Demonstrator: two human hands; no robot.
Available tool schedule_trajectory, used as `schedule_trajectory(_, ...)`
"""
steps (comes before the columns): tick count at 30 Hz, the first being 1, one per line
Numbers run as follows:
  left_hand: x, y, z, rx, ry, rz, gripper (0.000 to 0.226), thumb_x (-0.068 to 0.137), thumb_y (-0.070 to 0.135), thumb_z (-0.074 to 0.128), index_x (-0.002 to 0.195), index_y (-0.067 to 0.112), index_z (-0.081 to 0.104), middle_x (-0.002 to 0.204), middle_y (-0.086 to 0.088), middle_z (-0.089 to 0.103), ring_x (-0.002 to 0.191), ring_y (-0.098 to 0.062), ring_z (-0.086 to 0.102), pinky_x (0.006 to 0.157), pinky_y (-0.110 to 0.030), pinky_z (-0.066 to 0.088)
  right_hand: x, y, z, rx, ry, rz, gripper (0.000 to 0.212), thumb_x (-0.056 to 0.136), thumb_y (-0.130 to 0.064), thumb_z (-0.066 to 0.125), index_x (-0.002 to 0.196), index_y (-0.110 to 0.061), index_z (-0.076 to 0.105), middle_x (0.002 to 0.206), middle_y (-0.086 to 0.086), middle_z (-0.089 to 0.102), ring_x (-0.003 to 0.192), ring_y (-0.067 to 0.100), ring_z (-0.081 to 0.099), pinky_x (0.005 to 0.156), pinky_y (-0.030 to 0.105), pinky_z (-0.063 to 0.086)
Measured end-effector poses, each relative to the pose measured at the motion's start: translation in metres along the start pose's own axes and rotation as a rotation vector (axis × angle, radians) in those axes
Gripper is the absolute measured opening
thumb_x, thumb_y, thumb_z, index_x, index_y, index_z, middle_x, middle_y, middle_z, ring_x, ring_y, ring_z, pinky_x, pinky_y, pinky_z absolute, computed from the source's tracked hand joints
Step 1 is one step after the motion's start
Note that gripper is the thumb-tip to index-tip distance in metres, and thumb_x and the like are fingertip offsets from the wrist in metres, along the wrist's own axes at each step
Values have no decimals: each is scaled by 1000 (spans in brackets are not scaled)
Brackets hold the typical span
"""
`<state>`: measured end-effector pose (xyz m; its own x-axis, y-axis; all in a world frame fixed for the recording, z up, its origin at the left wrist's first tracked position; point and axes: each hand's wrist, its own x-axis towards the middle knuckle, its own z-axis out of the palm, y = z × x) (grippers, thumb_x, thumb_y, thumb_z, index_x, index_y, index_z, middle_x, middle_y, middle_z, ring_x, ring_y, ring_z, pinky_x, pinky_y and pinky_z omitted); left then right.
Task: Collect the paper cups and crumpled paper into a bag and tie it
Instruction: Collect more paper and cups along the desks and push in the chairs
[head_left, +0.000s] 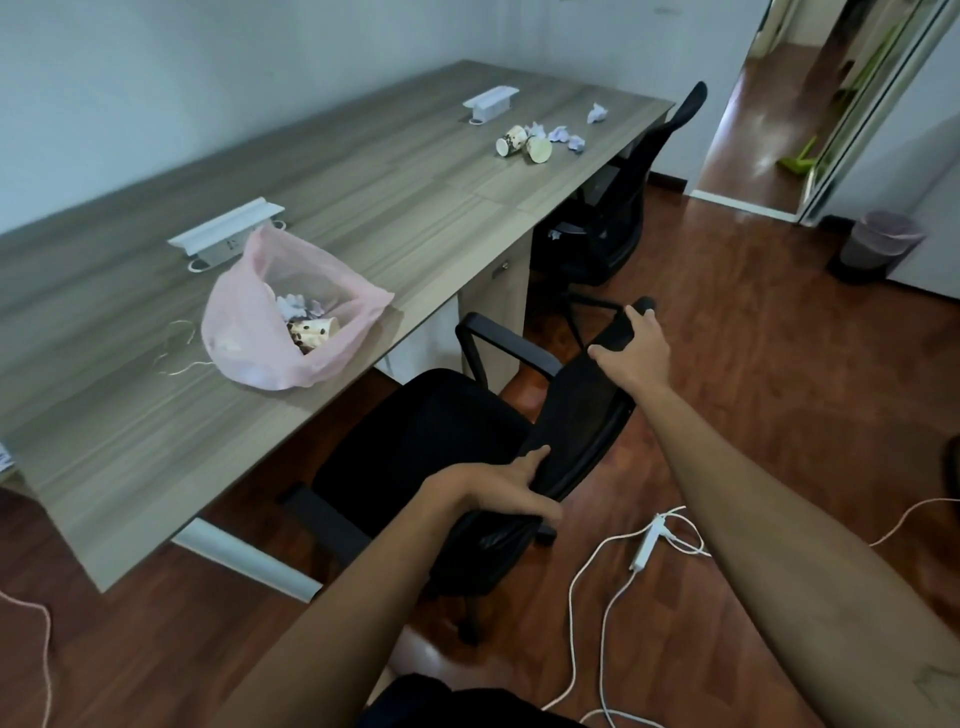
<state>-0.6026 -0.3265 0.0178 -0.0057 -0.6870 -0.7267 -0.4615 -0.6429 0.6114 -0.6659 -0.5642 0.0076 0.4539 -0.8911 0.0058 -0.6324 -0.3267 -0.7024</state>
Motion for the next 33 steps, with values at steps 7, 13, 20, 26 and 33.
schedule_trajectory(7, -14, -27, -21, -113, 77, -9, 107, 80, 38, 68, 156, 32, -8, 146, -7, 37, 121, -24, 51, 105, -37, 43, -1, -24, 25, -3, -35, -37, 81, 81, -37, 74, 150, -17, 35, 163, 7, 10, 150, 26, 10, 118, 42, 25)
schedule_trajectory(13, -31, -51, -45, -163, 181, 34, 94, 87, 26, 67, 157, 32, 3, 150, 0, 30, 122, -13, 45, 95, -23, 40, -2, -49, 48, 45, -94, -73, 79, 84, -45, 67, 148, -9, 38, 164, 1, 7, 150, 24, 10, 118, 42, 24)
schedule_trajectory(20, -49, -74, -85, -11, 357, -71, 88, 72, 45, 64, 150, 46, 25, 142, 3, 47, 115, -17, 55, 104, -34, 44, 18, -75, 58, 110, -239, -112, 86, 87, -50, 61, 153, -8, 24, 160, 0, 26, 147, 28, 23, 117, 38, 22)
schedule_trajectory(26, -55, -84, -108, 286, 574, -235, 94, 70, 84, 57, 149, 37, 34, 142, 1, 53, 126, -22, 53, 105, -37, 41, 31, -102, 84, -31, -376, -221, 88, 88, -46, 64, 153, -3, 22, 164, 5, 5, 148, 33, 18, 116, 39, 26)
schedule_trajectory(33, -59, -108, -128, 210, 824, -318, 99, 71, 95, 19, 140, 33, 51, 142, -5, 55, 127, -26, 52, 103, -41, 41, 40, -138, 116, -114, -459, -291, 95, 88, -56, 60, 153, -1, 18, 163, 7, -14, 149, 35, 8, 118, 45, 24)
